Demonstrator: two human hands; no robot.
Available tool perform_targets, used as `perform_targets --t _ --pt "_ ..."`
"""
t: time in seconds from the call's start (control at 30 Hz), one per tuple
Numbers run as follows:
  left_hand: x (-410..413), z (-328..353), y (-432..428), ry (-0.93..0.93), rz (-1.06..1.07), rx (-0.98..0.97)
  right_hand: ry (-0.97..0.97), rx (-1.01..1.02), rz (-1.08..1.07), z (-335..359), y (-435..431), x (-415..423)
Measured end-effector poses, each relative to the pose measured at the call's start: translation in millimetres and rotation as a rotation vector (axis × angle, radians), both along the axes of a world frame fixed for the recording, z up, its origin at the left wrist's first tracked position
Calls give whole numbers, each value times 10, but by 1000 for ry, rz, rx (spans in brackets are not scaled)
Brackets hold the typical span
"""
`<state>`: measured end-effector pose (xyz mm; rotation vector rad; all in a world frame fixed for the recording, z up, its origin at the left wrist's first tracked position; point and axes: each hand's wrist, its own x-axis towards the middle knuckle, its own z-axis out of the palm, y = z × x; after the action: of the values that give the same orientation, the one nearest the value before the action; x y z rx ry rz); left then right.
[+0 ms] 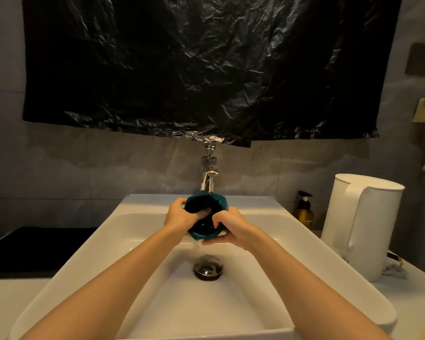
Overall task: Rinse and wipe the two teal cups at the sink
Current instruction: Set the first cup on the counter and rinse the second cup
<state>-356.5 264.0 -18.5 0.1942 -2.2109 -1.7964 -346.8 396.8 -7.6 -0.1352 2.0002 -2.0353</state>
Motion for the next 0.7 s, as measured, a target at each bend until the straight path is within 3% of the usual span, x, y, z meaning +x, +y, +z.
perform_targets --t 0.27,0.43,0.5,0.7 --pt "36 57 20 -31 193 -301 -132 -104 102 59 73 129" --pt "-21 -14 86 -94 -40 -52 -185 -128 -27 35 112 87" --pt "-30 -27 123 -111 -77 -48 -192 -136 -59 40 137 85" --pt "-12 35 -1 6 105 -355 -83 -32 -101 44 -28 79"
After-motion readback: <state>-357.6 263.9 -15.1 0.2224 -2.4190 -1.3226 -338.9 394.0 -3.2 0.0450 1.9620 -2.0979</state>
